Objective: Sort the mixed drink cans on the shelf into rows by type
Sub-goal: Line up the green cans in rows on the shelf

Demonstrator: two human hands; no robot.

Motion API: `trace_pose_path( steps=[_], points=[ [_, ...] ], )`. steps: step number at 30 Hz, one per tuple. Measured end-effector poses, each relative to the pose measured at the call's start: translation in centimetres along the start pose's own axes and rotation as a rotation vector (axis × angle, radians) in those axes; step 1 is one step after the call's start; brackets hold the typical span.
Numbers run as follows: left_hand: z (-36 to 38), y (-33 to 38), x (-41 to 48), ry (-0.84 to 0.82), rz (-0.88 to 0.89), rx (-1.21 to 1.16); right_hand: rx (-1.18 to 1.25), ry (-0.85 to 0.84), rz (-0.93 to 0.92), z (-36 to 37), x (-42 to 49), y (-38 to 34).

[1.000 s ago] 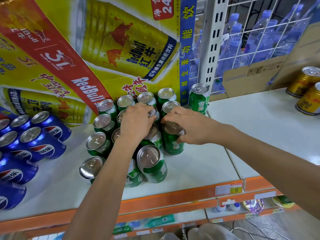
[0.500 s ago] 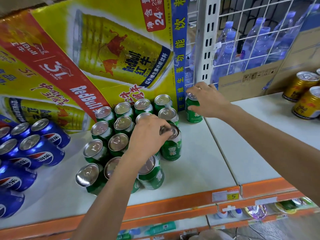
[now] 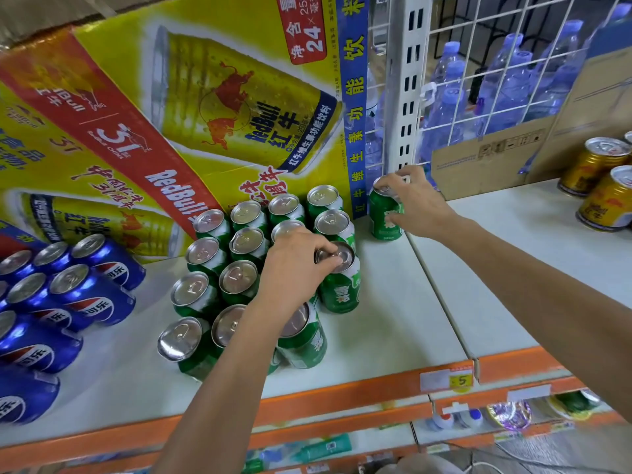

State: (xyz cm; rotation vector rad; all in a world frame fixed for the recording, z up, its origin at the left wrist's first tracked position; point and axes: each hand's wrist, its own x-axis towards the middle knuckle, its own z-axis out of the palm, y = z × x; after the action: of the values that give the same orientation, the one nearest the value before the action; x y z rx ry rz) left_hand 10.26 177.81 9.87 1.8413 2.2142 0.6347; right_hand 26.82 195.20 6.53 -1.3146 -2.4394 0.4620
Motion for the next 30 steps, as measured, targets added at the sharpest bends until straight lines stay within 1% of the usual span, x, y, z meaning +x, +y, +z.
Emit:
trace_pose_path(
  steps=[2, 5, 7, 9, 11, 14, 17, 24, 30],
  points=[
    [0.0, 0.1, 0.0, 0.006, -0.009, -0.004, 0.022, -0.015, 0.000, 0.0, -0.1, 0.1],
    [0.2, 0.3, -0.5, 0.023, 0.007, 0.021, 0.125, -0.004, 0.008, -0.4, -0.7, 0.1],
    [0.4, 0.2, -1.4, 0.072, 0.031, 0.040, 0.165, -0.021, 0.000, -0.9, -1.9, 0.0],
    [0.4, -0.3, -2.5, 0.134, 0.048, 0.064, 0.156, -0.058, -0.022, -1.5, -3.9, -0.4],
    [0.2, -1.0, -3.5, 0.167, 0.057, 0.080, 0.175, -0.056, -0.057, -1.9, -6.3, -0.7],
    [-0.1, -1.6, -4.7, 0.167, 0.070, 0.061, 0.248, -0.065, -0.092, -2.1, -10.1, -1.4],
    [0.0, -1.9, -5.3, 0.155, 0.121, 0.042, 0.298, -0.069, -0.151, -1.9, -13.0, -2.5],
    [0.0, -2.5, -6.3, 0.164, 0.180, 0.018, 0.347, 0.070, -0.277, 0.8, -15.2, -5.4],
    [-1.2, -3.4, -8.4, 0.169, 0.208, 0.004, 0.377, 0.110, -0.308, 2.6, -15.8, -7.3]
  ],
)
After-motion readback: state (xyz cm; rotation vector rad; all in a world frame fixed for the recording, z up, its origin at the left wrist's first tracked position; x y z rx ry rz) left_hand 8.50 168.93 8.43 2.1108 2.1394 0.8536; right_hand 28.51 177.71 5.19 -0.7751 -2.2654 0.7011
